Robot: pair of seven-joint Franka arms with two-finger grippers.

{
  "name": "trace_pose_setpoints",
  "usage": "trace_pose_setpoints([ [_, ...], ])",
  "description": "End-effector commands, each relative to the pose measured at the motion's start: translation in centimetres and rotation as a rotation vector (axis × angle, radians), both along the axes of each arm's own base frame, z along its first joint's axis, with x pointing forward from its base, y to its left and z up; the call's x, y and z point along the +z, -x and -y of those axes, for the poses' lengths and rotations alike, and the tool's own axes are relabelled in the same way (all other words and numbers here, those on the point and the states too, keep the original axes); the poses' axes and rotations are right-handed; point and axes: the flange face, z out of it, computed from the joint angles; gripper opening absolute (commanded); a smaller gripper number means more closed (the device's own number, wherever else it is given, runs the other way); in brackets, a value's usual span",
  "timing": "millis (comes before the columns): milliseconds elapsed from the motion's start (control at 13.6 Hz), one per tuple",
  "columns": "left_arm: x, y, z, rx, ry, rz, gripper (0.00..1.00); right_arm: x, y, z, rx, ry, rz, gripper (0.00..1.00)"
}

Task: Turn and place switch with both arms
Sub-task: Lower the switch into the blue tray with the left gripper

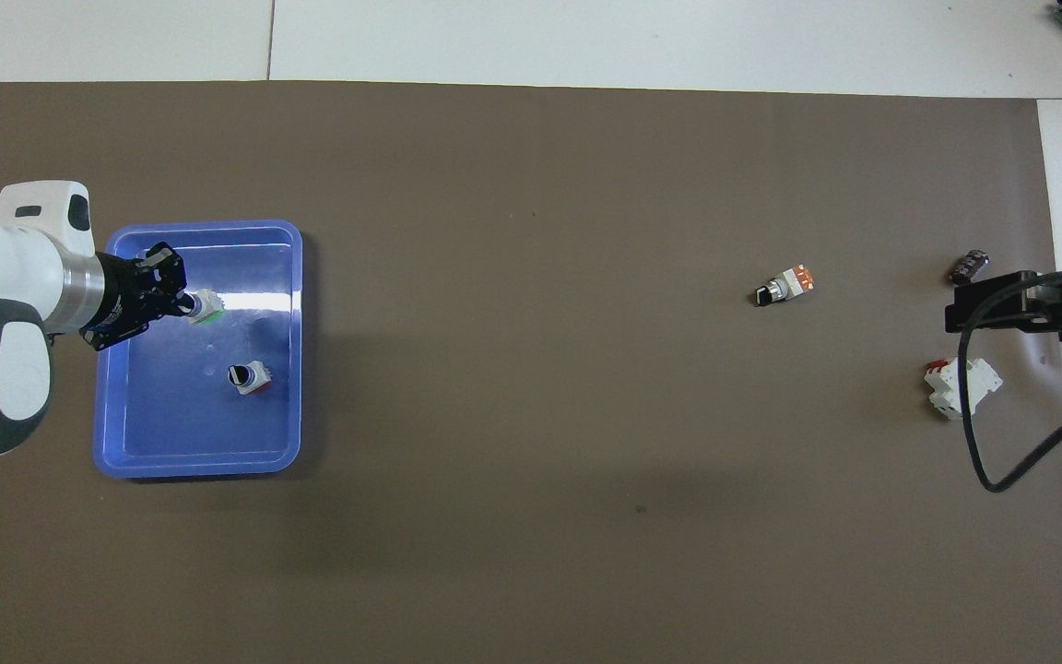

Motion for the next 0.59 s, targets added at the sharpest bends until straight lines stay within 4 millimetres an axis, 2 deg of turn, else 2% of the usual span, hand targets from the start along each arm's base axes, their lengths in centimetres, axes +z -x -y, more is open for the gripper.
trace_pose_setpoints([
  [0,-0.5,-1.1,-0.6,-0.054,-0.024,0.018,0.00,0.6,0.3,0.7,0.054,0.035,-0.001,0.99],
  [74,-0.8,-1.2,-0.6,-0.083,-0.027,0.012,0.00,0.6,0.3,0.8,0.052,0.033,-0.002,0.99],
  [147,-2.4,-1.2,-0.7,-0.130,-0.030,-0.017,0.00,0.6,0.3,0.9,0.049,0.033,0.000,0.99],
  [368,-4.3,-1.3,-0.8,-0.234,-0.034,-0.047,0.00,0.6,0.1,0.6,0.054,0.035,0.011,0.99],
  [515,-4.6,-0.6,-0.8,-0.313,-0.034,-0.093,0.00,0.4,-0.1,0.9,0.049,0.035,0.017,0.99],
])
